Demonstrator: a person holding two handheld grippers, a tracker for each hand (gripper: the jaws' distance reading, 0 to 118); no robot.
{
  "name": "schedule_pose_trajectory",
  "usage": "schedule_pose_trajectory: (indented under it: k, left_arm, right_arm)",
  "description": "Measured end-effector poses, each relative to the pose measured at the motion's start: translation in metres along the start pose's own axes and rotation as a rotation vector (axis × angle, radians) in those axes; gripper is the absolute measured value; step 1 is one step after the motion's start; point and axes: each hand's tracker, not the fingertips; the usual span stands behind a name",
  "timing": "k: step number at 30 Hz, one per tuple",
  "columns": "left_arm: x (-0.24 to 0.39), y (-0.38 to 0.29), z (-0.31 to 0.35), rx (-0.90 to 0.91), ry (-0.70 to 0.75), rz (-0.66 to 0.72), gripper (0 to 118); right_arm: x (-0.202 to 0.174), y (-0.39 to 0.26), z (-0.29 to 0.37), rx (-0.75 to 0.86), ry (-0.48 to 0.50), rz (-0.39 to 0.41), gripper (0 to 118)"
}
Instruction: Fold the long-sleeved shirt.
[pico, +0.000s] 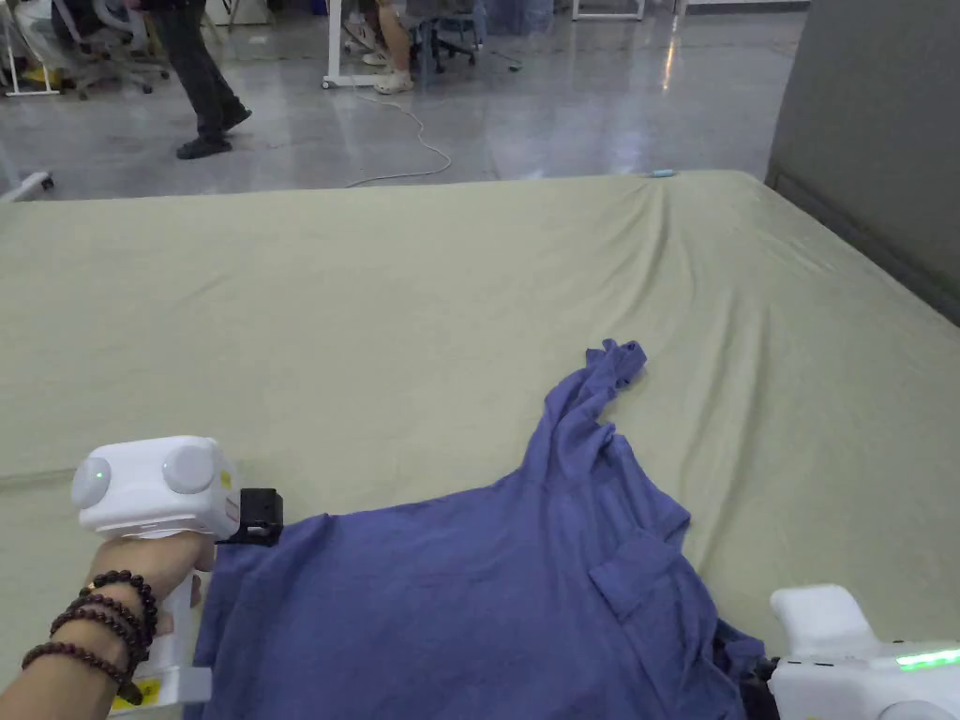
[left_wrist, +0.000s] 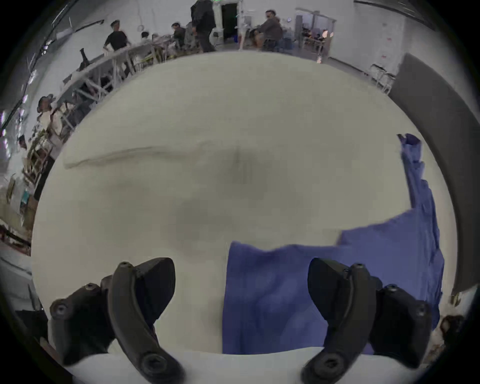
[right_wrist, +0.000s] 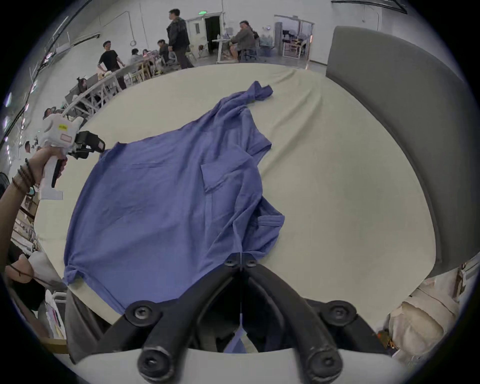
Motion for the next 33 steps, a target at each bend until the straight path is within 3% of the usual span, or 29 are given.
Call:
schedule_pose_trajectory:
  k: [3,6,8,9,10,12,13,14,15,16,19,21,23,25,26,30,31,32,33]
  left_arm:
    - [0.009,-0.001,-0.02,-0.041,-0.043,-0.03,106]
    - [0.025,-0.013,-0.018,-0.008,0.036,-0.123,94]
    - [0.029,-0.012,-0.005,-0.023,0.008,-0.137,55]
    - [0.032,-0.012,0.003,-0.004,0.008,-0.194,11]
    - [0.03,-0.013,0.007,0.007,-0.032,-0.215,0]
    - [0.026,-0.008,0.017,0.006,-0.076,-0.158,0]
    - [0.024,-0.006,0.02,0.005,-0.093,-0.154,0]
    - [0.023,-0.004,0.024,0.011,-0.085,-0.159,0]
    - [0.022,-0.002,0.028,0.018,-0.081,-0.165,0]
    - [0.022,0.0,0.031,0.027,-0.073,-0.177,0]
    - [0.017,0.001,0.037,0.04,-0.07,-0.179,0]
    - [0.014,-0.003,0.039,0.043,-0.095,-0.163,0]
    - [0.013,-0.003,0.04,0.043,-0.102,-0.154,0]
    - [0.012,-0.008,0.038,0.04,-0.102,-0.155,0]
    - [0.011,-0.008,0.038,0.039,-0.102,-0.154,0]
    - [0.009,-0.011,0.034,0.034,-0.093,-0.151,0]
    - [0.009,-0.012,0.034,0.04,-0.089,-0.152,0]
    - [0.009,-0.012,0.034,0.042,-0.09,-0.152,0]
    - [0.009,-0.015,0.034,0.043,-0.094,-0.152,0]
  right_arm:
    - [0.004,0.008,-0.008,-0.009,-0.009,-0.009,0]
    - [0.007,0.025,-0.019,-0.011,-0.009,-0.016,0]
    - [0.01,0.046,-0.027,-0.006,-0.013,-0.036,0]
    - [0.012,0.06,-0.031,0.008,-0.008,-0.035,0]
    - [0.013,0.076,-0.035,0.03,-0.006,-0.031,0]
    - [0.017,0.11,-0.045,0.077,0.029,-0.058,0]
    - [0.019,0.126,-0.051,0.093,0.066,-0.086,15]
    - [0.022,0.144,-0.06,0.114,0.092,-0.109,47]
    - [0.026,0.163,-0.071,0.107,0.096,-0.103,89]
    - [0.028,0.179,-0.085,0.091,0.101,-0.113,118]
    - [0.033,0.215,-0.139,-0.017,0.159,-0.103,116]
    - [0.03,0.226,-0.173,-0.099,0.063,-0.113,115]
    - [0.025,0.235,-0.188,-0.169,0.041,-0.054,102]
    - [0.019,0.232,-0.207,-0.237,0.007,0.002,75]
    - [0.017,0.23,-0.214,-0.266,-0.014,0.022,68]
    - [0.01,0.228,-0.21,-0.267,-0.026,0.009,65]
    - [0.006,0.229,-0.202,-0.261,-0.024,0.012,58]
    - [0.004,0.225,-0.199,-0.252,-0.021,0.021,47]
    - [0.0,0.221,-0.197,-0.239,-0.07,0.086,31]
